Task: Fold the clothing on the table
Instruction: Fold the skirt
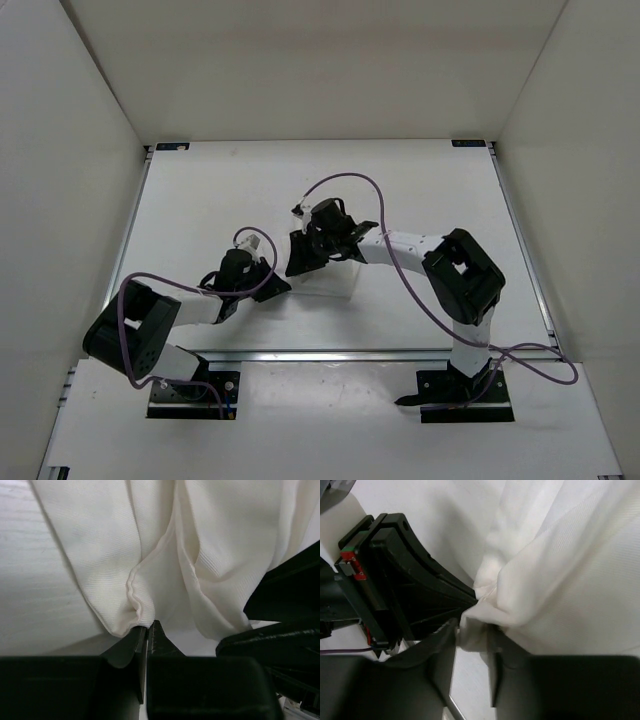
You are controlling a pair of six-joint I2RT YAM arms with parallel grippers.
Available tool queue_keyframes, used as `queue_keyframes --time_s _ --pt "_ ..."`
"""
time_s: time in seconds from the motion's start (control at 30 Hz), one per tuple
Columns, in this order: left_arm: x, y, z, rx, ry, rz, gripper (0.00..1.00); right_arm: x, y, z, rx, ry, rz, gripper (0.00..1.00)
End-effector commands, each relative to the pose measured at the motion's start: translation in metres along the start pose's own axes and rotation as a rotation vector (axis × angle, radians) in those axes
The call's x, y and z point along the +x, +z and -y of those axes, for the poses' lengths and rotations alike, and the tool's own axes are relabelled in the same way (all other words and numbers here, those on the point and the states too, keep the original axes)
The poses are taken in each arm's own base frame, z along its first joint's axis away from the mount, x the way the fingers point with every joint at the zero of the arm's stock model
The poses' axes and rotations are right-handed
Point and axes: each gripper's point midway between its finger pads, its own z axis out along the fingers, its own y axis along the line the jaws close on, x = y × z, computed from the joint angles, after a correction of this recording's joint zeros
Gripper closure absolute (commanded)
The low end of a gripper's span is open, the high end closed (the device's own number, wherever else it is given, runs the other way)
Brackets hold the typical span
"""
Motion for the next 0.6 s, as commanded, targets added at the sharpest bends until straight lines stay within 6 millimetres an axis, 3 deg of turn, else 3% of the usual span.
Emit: queue_keyframes --time_s 0.0,0.17,0.2,0.27,0.4,0.43,0.5,0.57 --pt "0.011 -0.01 -0.02 -0.059 -0.028 -0.018 0.89 -0.019 -0.013 -0.034 -0.087 -0.082 0.058 0.69" --pt "0.002 -0.018 -0.019 -0.044 -0.056 0.015 0.68 -0.033 -0.054 -0.068 -0.157 -0.152 0.119 0.58" --pt "0.004 -0.021 -0.017 -0.036 -0.061 0.015 0.62 -0.026 -0.057 -0.071 -0.163 -0.156 0.112 0.58" --pt "0.0 -0.026 -0.011 -0.013 -0.067 0.029 0.53 -0.036 -0.082 -0.079 -0.174 -0.165 0.192 0.56" --pt "-0.005 -0.041 -0.004 0.031 -0.101 0.075 0.44 -0.039 -0.109 -0.062 -0.139 -0.127 0.261 0.56" --pt "-0.005 -0.046 -0.004 0.035 -0.115 0.091 0.43 -0.04 -0.111 -0.048 -0.111 -0.101 0.271 0.58" --pt "-0.015 -0.055 0.0 0.047 -0.127 0.147 0.42 -0.043 -0.115 -0.037 -0.105 -0.079 0.275 0.64" --pt "-0.025 -0.07 0.002 0.057 -0.137 0.211 0.42 -0.047 -0.111 -0.025 -0.084 -0.067 0.28 0.82"
